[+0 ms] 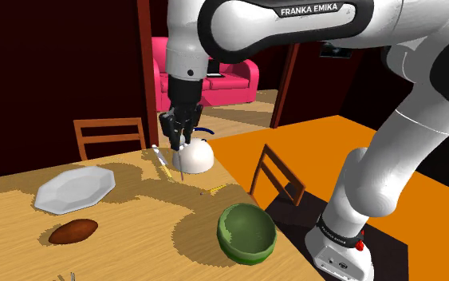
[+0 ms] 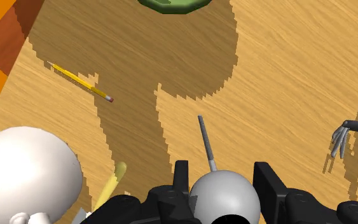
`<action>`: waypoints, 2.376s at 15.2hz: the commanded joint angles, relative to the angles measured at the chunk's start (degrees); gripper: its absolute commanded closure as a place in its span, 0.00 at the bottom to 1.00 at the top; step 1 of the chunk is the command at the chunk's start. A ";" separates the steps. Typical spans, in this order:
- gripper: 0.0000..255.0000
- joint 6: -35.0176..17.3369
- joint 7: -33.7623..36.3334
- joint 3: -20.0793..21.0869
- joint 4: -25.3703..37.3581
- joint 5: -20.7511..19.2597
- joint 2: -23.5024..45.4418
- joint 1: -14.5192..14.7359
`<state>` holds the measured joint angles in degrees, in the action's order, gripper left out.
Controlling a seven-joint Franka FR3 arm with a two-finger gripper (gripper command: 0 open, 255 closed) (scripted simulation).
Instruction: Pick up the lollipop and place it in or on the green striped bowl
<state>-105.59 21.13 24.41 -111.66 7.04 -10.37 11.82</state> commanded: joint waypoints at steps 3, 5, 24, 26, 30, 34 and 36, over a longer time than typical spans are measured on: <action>1.00 1.64 -1.25 -1.05 -7.56 3.69 -9.68 1.18; 1.00 2.94 -1.60 -1.66 -10.73 5.16 -14.30 2.05; 1.00 9.46 -0.80 -3.50 -30.06 11.74 -40.40 9.08; 1.00 8.08 -0.94 -3.13 -31.70 12.11 -40.66 9.25; 1.00 5.27 -1.21 -2.34 -34.88 12.92 -41.02 9.61; 1.00 2.36 -1.47 -1.47 -37.92 13.79 -41.15 9.99; 1.00 0.87 -1.60 -1.01 -39.40 14.25 -41.12 10.18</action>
<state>-104.15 19.60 23.27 -150.20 21.06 -51.19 21.82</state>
